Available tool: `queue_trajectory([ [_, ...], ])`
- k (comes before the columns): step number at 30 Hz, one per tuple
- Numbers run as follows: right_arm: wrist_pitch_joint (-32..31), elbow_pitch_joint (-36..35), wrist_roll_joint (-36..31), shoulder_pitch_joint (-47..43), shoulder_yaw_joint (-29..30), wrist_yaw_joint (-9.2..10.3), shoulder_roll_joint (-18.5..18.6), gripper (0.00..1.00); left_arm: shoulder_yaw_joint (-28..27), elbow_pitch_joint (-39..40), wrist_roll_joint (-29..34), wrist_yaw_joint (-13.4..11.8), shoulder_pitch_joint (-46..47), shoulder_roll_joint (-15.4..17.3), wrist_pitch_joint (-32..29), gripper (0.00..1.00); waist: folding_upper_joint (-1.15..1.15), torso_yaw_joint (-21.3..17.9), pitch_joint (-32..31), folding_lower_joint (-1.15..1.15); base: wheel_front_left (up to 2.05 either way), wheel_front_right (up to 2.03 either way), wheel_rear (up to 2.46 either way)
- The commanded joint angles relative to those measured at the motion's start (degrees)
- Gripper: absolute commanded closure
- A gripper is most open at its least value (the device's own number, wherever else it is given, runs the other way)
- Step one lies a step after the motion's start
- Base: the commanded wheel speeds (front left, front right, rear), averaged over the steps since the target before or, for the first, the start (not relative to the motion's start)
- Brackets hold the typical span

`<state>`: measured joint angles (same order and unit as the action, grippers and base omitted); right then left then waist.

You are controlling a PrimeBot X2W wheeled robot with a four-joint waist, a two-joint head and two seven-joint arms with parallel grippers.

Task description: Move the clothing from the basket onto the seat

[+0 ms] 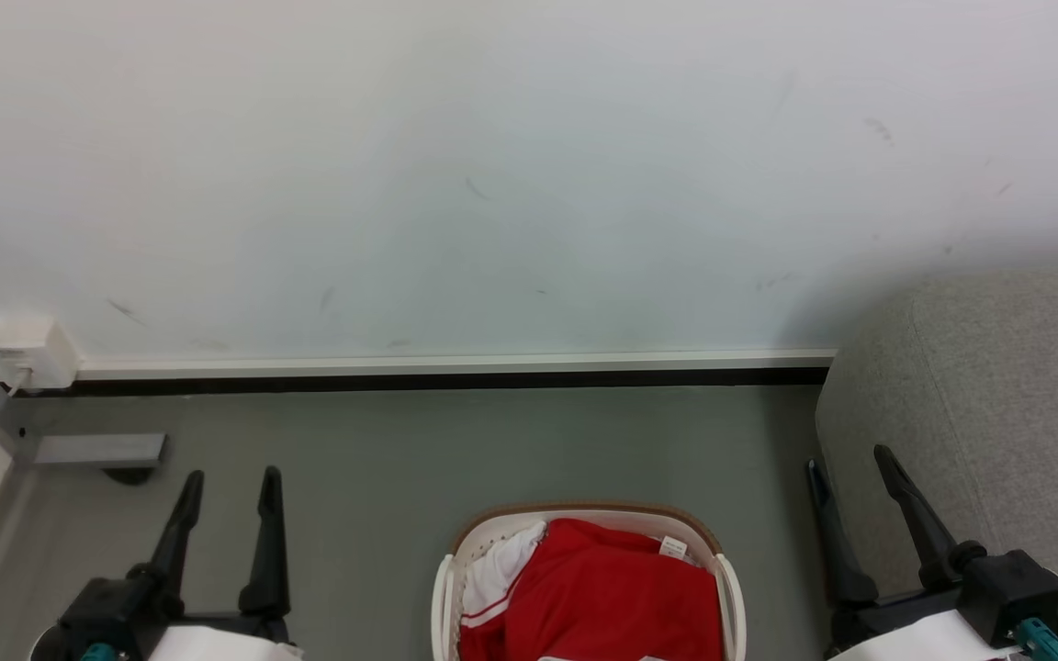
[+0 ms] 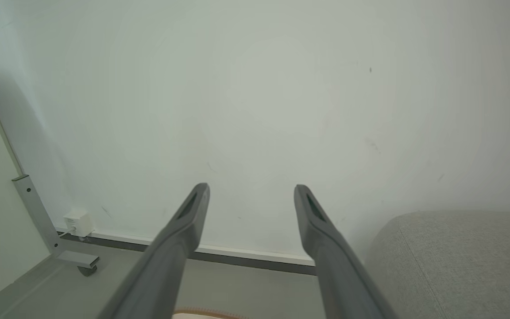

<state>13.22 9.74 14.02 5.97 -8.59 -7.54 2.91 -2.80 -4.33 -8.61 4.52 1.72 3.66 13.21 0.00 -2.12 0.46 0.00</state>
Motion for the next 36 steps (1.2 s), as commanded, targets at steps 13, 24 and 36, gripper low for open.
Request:
queue_trajectory([
  [13,1.84,-0.69,-5.83,1.0,-0.77,0.1,0.02,0.0,-0.43,0.81,6.73,0.18,-0.56,0.28,1.84,0.0,0.0,-0.41,0.22,0.0,0.0,0.0,0.0],
  [24,2.01,-0.44,-5.97,0.96,-0.34,0.1,-0.01,0.0,-0.91,0.09,7.03,0.06,-0.8,-0.05,1.96,0.0,0.0,-0.4,0.14,0.0,0.0,0.0,0.0],
  [36,2.01,-0.91,-5.28,1.52,-0.1,0.1,0.0,0.0,-1.41,-0.22,5.93,0.57,-0.12,-0.27,1.96,0.0,0.0,-1.19,1.34,0.0,0.0,0.0,0.0],
])
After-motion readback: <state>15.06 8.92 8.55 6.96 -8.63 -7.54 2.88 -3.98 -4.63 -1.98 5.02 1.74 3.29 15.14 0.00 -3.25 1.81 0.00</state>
